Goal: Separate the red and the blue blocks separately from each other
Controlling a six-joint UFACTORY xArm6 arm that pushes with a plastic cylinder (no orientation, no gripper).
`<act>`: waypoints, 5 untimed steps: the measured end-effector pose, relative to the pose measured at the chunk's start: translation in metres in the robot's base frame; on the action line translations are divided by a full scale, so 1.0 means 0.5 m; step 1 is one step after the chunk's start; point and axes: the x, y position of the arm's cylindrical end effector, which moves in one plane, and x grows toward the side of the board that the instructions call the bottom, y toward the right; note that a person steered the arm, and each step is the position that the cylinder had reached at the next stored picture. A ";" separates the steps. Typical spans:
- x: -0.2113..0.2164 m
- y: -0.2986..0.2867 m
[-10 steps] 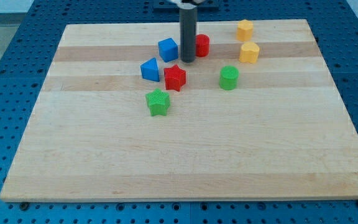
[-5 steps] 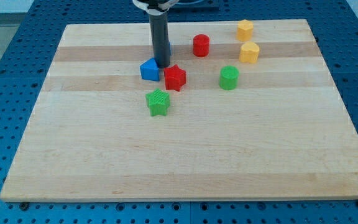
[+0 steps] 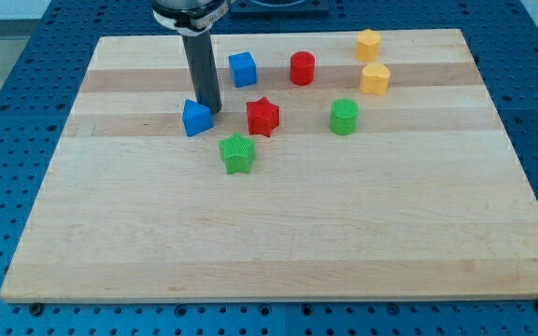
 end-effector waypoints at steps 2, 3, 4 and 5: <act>0.035 -0.004; 0.036 -0.016; 0.049 -0.012; 0.072 0.052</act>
